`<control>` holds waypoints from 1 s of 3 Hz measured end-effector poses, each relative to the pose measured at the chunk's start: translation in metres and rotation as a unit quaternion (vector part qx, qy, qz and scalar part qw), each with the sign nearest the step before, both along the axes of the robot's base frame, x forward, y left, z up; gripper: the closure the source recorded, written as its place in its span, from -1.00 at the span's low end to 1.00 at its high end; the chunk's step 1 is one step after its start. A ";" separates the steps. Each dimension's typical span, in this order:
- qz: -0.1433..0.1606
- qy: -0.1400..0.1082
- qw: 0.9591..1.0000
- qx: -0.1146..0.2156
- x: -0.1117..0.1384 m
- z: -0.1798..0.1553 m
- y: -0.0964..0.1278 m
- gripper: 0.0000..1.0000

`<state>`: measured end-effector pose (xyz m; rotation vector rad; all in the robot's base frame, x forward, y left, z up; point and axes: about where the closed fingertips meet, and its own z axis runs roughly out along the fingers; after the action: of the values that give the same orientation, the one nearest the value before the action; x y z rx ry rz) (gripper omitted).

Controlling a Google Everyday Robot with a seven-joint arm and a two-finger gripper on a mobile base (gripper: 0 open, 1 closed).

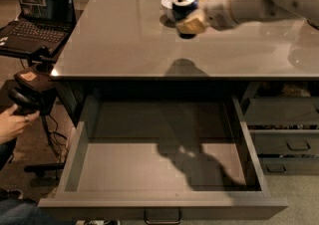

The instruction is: Pick pepsi can from top drawer and place on counter

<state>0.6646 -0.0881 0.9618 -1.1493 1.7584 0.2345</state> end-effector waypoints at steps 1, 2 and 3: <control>0.080 0.033 0.996 0.000 0.036 -0.024 0.058 1.00; 0.138 0.075 0.987 0.020 0.057 -0.068 0.098 1.00; 0.140 0.080 0.987 0.022 0.059 -0.074 0.100 1.00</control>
Offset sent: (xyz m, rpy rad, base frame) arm 0.0814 0.1388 -0.1166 0.0885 0.2507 0.4124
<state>0.7239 0.0119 0.8877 -1.3778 1.7147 0.5447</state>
